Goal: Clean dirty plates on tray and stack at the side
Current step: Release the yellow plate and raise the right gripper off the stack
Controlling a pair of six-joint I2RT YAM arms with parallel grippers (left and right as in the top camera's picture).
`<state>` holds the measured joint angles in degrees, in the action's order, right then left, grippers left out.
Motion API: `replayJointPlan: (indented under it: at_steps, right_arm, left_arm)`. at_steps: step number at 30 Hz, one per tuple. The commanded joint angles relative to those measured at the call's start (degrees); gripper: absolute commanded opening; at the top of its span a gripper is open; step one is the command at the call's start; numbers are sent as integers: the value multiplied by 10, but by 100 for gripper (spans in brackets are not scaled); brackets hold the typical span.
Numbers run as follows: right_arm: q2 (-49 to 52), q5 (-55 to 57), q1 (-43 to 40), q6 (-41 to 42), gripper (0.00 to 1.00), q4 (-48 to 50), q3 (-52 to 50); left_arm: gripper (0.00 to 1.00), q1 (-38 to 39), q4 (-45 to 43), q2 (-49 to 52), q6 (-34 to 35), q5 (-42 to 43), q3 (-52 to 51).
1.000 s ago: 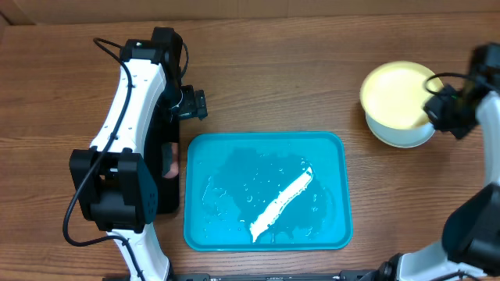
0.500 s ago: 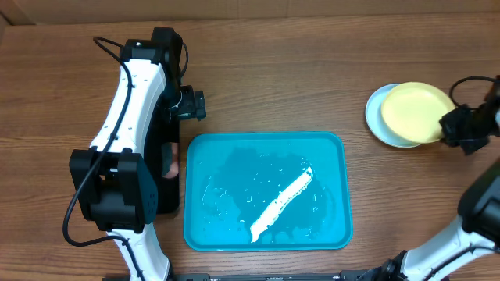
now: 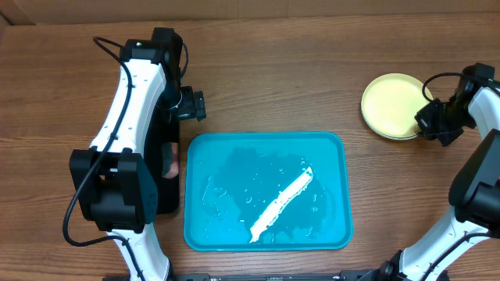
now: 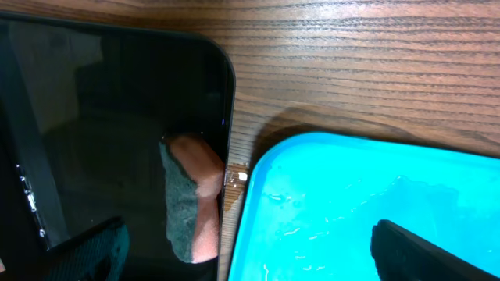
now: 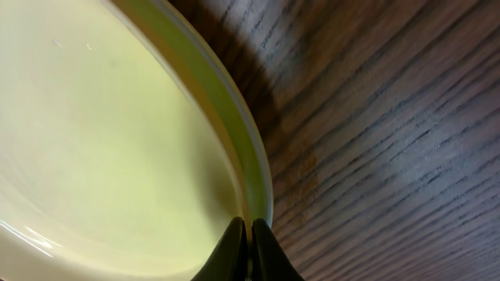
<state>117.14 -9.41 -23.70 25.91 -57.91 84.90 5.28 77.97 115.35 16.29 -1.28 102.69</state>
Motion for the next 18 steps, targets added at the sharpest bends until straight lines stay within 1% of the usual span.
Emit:
replayJointPlan:
  at_steps: [1,3,4,5,6,7,9,11,14,15,18]
  right_arm:
    - [12,10,10,-2,4,-10,2]
    - [12,9,10,-7,4,-13,2]
    - [12,10,10,-12,7,-15,2]
    - [12,9,10,-19,17,-16,2]
    - [11,10,10,-22,23,-19,3]
    - [10,10,10,-24,25,-21,3]
    - [5,10,10,-27,28,-25,7]
    - [-5,15,12,-28,34,-33,18]
    - [-29,23,15,-28,36,-48,41]
    - [-38,23,16,-28,40,-52,50]
    - [-73,22,17,-29,43,-73,78]
  left_arm:
    - [100,0,0,-16,-9,-6,13]
    - [100,0,0,-16,-9,-6,13]
    - [99,0,1,-16,-9,-6,13]
    - [99,0,2,-16,-9,-6,13]
    - [100,0,2,-16,-9,-6,13]
    - [100,0,2,-16,-9,-6,13]
    - [100,0,2,-16,-9,-6,13]
    - [100,0,2,-16,-9,-6,13]
    - [100,0,3,-16,-9,-6,13]
    - [100,0,4,-16,-9,-6,13]
    - [100,0,4,-16,-9,-6,13]
